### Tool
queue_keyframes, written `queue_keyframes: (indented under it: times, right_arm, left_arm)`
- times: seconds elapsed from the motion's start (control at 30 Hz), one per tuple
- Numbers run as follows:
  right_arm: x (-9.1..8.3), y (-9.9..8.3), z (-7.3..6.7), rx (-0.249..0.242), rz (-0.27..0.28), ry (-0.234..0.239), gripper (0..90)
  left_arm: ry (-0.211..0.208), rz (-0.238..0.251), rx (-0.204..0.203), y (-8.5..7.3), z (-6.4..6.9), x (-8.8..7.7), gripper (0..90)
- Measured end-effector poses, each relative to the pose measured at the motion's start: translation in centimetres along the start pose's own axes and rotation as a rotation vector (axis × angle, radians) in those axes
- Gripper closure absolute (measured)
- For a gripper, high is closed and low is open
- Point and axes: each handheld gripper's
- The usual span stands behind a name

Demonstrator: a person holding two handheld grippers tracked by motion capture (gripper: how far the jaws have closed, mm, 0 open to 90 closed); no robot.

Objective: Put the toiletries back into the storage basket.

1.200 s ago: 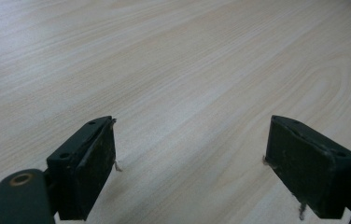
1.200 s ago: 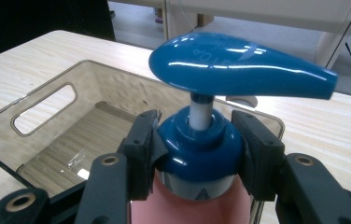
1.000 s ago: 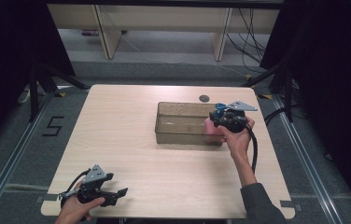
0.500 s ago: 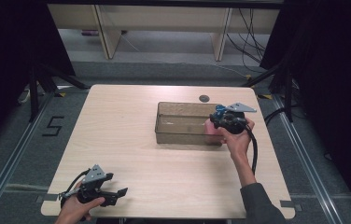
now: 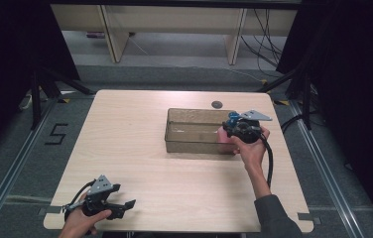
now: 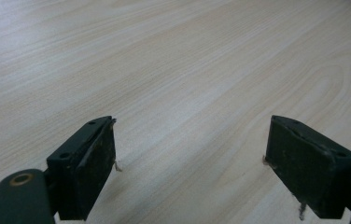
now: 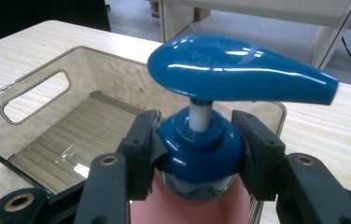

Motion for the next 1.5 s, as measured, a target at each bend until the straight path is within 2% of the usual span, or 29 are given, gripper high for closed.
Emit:
queue_keyframes:
  times: [0.03,0.13,0.17,0.2,0.23,0.27,0.33,0.4,0.47,0.5,0.7,0.73,0.77,0.87,0.9,0.97,1.0,1.03,1.07,1.13,1.17,1.2,1.27,1.3,1.33,1.4,1.43,1.47,1.5]
  right_arm:
    - [0.2,-0.1,0.3,-0.038,0.025,0.007,53.0]
    - [0.2,0.0,0.4,-0.061,0.02,0.013,51.8]
    - [0.2,-0.1,0.4,-0.044,0.033,0.003,49.7]
    - [0.2,-0.2,0.5,-0.051,0.034,-0.014,46.5]
    - [0.2,-0.3,0.2,0.007,0.028,0.0,44.7]
    - [0.2,-0.3,0.6,-0.008,0.058,-0.003,39.4]
    - [0.1,-0.2,0.6,0.011,0.055,0.002,38.4]
    - [0.0,-0.2,0.5,0.009,0.077,-0.004,36.3]
    - [0.0,-0.1,0.4,0.021,0.079,0.01,34.7]
    - [0.0,-0.1,0.4,0.008,0.087,0.002,33.8]
    - [-0.3,0.0,0.1,0.038,0.088,0.013,32.7]
    - [-0.4,0.0,0.0,0.048,0.082,-0.008,32.2]
    - [-0.5,0.0,0.2,0.052,0.094,0.001,31.7]
    - [-0.7,0.0,0.4,0.031,0.097,-0.011,30.4]
    - [-0.7,-0.1,0.2,0.059,0.098,-0.012,30.0]
    - [-0.8,-0.1,0.3,0.042,0.1,-0.012,29.8]
    - [-0.9,-0.1,0.4,0.033,0.098,-0.014,29.8]
    - [-0.8,-0.2,0.2,0.049,0.095,-0.013,29.8]
    - [-1.0,-0.2,0.2,0.047,0.094,-0.012,29.7]
    - [-1.0,-0.2,0.2,0.035,0.089,-0.009,29.0]
    - [-1.0,-0.2,0.0,0.058,0.094,-0.01,28.8]
    - [-1.1,-0.2,0.0,0.036,0.105,-0.022,28.6]
    - [-1.3,-0.2,-0.2,0.048,0.093,-0.013,28.5]
    - [-1.3,-0.2,-0.1,0.032,0.102,-0.022,28.3]
    - [-1.4,-0.2,-0.3,0.052,0.106,-0.015,28.1]
    - [-1.6,-0.2,-0.3,0.042,0.095,-0.027,27.8]
    - [-1.5,-0.3,-0.4,0.062,0.111,-0.008,27.7]
    - [-1.6,-0.3,-0.5,0.066,0.106,-0.018,27.5]
    - [-1.7,-0.3,-0.3,0.053,0.103,-0.016,27.5]
  left_arm:
    - [0.0,0.001,-0.002,0.0,0.0,0.0,15.4]
    - [0.001,0.0,-0.001,0.0,0.0,0.0,15.4]
    - [0.001,0.0,-0.002,0.0,0.0,0.0,15.4]
    - [0.001,0.001,-0.002,0.0,0.0,0.0,15.3]
    - [0.001,0.001,-0.002,0.0,0.0,0.0,15.4]
    - [0.001,0.0,-0.001,0.0,0.0,0.0,15.3]
    - [0.0,0.007,-0.011,0.0,0.1,0.1,15.4]
    - [0.0,0.007,-0.012,0.0,0.1,0.1,15.4]
    - [0.001,0.007,-0.012,0.0,0.1,0.1,15.4]
    - [0.002,0.003,-0.006,0.0,0.0,0.0,15.4]
    - [0.002,0.007,-0.013,0.0,0.1,0.1,15.4]
    - [0.001,0.008,-0.014,0.0,0.1,0.1,15.4]
    - [0.002,0.004,-0.008,0.0,0.0,0.1,15.4]
    - [0.001,0.009,-0.014,0.0,0.1,0.1,15.4]
    - [0.001,0.009,-0.014,0.0,0.1,0.1,15.4]
    - [0.0,0.009,-0.015,0.0,0.1,0.1,15.4]
    - [0.0,0.0,-0.001,0.0,0.0,0.0,15.4]
    - [0.001,0.002,-0.003,0.0,0.0,0.0,15.4]
    - [0.0,0.009,-0.014,0.0,0.1,0.1,15.4]
    - [0.001,0.002,-0.002,0.0,0.0,0.0,15.4]
    - [0.001,0.003,-0.004,0.0,0.0,0.0,15.4]
    - [0.0,0.003,-0.004,0.0,0.0,0.0,15.4]
    - [0.002,0.001,-0.002,0.0,0.0,0.0,15.4]
    - [0.001,0.001,-0.002,0.0,0.0,0.0,15.4]
    - [0.002,0.005,-0.006,0.0,0.0,0.0,15.4]
    - [0.001,0.01,-0.013,0.0,0.0,0.0,15.4]
    - [0.003,0.005,-0.005,0.0,0.0,0.0,15.4]
    - [0.005,0.005,-0.003,0.0,0.0,0.0,15.4]
    - [0.005,0.005,-0.001,0.0,0.0,0.0,15.4]
Point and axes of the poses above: each handheld gripper's, and its own axes: x roughly forward along the jaws, y roughly out of its top, z roughly to its right, and after that the axes turned 9 degrees about y, right-handed
